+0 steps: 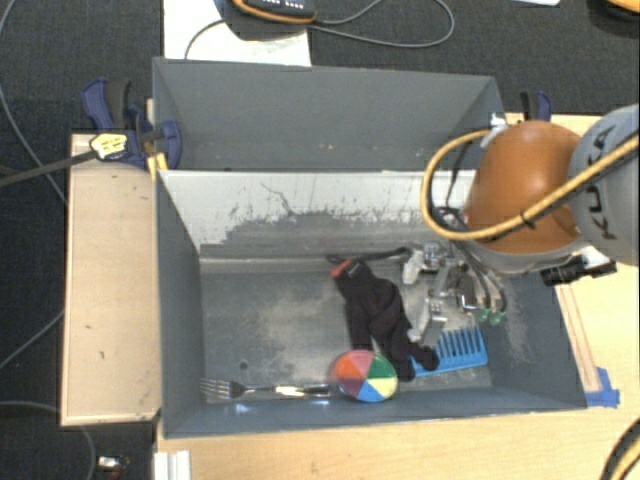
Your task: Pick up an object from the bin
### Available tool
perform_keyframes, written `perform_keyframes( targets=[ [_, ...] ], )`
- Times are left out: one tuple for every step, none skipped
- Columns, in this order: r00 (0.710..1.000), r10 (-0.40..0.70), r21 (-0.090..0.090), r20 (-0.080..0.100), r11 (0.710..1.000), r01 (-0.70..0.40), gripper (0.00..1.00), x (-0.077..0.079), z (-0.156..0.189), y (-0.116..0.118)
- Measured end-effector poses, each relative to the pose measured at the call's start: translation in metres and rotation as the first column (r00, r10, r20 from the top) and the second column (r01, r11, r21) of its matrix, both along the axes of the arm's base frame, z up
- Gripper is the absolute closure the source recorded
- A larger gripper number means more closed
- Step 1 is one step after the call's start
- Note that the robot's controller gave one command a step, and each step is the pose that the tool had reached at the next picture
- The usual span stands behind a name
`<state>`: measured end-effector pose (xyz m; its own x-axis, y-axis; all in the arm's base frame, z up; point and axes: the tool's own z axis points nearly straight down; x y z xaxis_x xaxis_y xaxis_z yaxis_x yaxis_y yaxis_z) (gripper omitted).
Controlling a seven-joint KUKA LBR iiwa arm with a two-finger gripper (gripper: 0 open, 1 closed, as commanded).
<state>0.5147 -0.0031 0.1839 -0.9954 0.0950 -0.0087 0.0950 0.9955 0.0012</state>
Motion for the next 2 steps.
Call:
perform_keyframes(
  targets=[
    [0.999,0.038,0.0,0.001,0.999,-0.038,0.0,-0.011,-0.039,0.017],
    [0.954,0.3,-0.004,0.002,0.954,-0.3,0.0,-0.022,-0.08,0.043]
  ],
)
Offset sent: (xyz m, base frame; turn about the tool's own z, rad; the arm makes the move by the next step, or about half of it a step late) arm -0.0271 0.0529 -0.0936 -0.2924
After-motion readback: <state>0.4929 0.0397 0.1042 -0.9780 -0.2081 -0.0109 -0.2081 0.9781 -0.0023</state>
